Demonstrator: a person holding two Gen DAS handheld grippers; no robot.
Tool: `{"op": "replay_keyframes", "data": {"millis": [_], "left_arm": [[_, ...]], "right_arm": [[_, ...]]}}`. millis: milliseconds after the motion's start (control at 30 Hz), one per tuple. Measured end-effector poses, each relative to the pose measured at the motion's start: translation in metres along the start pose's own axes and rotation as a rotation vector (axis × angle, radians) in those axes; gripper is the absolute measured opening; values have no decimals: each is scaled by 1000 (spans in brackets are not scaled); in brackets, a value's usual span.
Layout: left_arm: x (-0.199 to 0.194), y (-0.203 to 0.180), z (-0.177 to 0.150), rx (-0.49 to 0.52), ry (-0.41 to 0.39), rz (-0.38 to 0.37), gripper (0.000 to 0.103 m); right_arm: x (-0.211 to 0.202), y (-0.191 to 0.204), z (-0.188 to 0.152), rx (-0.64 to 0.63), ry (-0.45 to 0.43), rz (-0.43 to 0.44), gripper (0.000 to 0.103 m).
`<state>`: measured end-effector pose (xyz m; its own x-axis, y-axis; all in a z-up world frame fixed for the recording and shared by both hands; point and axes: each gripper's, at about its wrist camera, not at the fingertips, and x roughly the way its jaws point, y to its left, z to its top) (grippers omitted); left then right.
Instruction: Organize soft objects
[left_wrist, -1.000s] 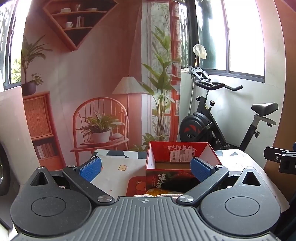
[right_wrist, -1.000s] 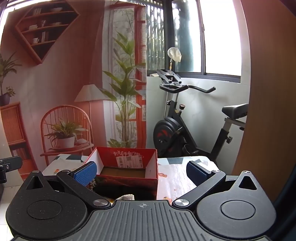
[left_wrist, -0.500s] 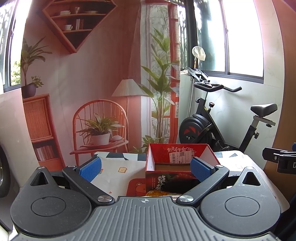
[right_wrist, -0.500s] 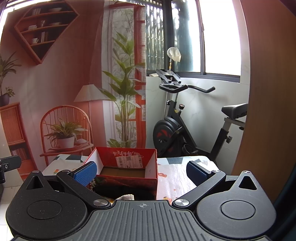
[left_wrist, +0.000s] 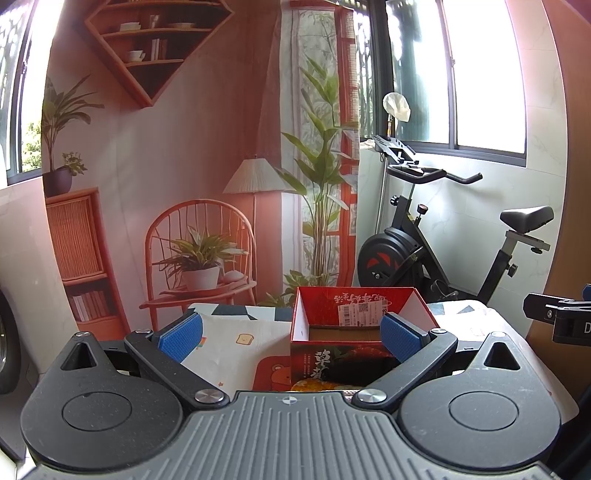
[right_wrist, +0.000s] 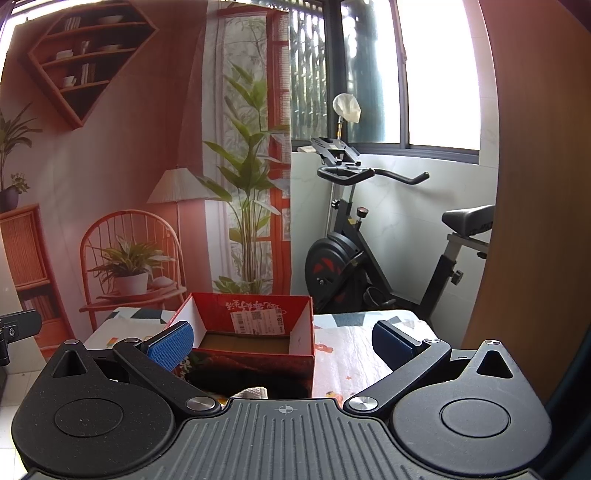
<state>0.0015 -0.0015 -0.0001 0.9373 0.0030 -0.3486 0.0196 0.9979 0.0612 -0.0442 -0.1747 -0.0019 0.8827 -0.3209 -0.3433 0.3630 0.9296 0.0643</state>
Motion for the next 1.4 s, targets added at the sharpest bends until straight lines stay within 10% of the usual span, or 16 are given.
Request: {"op": "replay_keyframes", "data": {"millis": [1400], "left_arm": [[1,0,-1,-2,2,-3,103]], "right_arm": [[2,2,0,6,0,-1,103]]}}
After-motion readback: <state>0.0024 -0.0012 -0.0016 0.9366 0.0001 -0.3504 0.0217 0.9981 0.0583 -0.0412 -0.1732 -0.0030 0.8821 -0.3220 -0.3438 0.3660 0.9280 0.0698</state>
